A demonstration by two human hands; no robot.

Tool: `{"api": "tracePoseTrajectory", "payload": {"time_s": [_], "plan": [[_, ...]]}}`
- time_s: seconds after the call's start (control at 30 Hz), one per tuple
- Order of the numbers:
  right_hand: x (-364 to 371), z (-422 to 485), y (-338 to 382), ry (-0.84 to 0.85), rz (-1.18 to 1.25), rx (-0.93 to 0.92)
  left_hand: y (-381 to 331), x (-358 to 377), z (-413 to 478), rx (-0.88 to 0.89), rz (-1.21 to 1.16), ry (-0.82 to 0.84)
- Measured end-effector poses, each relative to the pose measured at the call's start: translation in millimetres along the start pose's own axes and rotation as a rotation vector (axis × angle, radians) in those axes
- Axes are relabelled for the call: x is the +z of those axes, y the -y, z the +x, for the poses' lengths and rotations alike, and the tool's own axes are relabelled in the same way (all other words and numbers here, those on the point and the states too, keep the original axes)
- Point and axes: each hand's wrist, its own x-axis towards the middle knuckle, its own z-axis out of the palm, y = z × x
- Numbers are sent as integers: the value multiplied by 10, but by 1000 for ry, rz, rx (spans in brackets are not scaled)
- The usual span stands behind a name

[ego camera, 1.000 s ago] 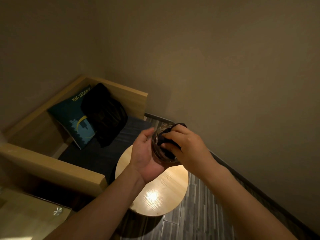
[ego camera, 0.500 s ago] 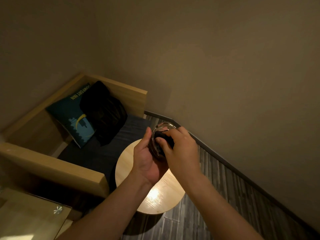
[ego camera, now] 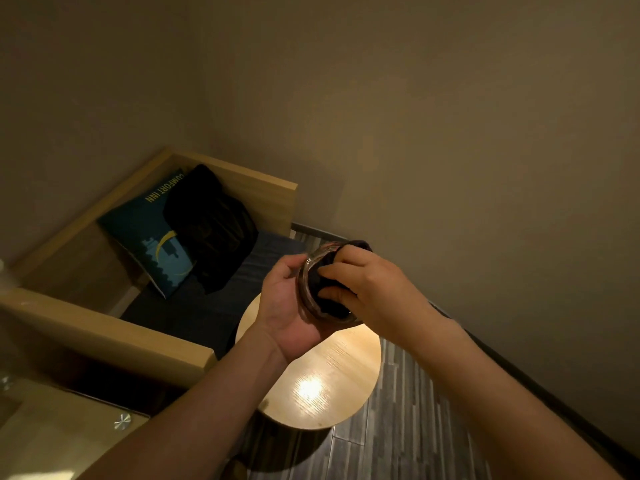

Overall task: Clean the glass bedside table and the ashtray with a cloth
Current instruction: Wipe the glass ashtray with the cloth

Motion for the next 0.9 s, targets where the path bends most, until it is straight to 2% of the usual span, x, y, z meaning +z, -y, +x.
{"api": "tracePoseTrajectory", "payload": {"time_s": [0.07,0.13,0.23,0.33,0.43,0.5,0.63,0.73,0.8,0.9], "plan": [[14,17,-19,-8,-1,-31,38,46,-1,6,-22,-37],[53,25,16,-70,72,25,79,82,7,49,-62,-86],[172,54,211,-230,232,305,152,86,44,123,-84,-173],[340,95,402,-350,233,605,256,83,65,158,-37,-230],[394,97,456,-310,299,718,281,27,69,154,-16,-263],[328,58,428,-206,297,659,254,-36,74,128,-15,-266],[-26,-22,270,5,213,405,174,-66,69,53,9,-246],[-349,-26,80,91,94,137,114,-42,38,-32,15,-185],[-470,-11,-36,228,80,-30,80,-15,13,-96,32,-135],[-489,15,-176,392,90,-117,40,27,-11,-187,64,-70]]}}
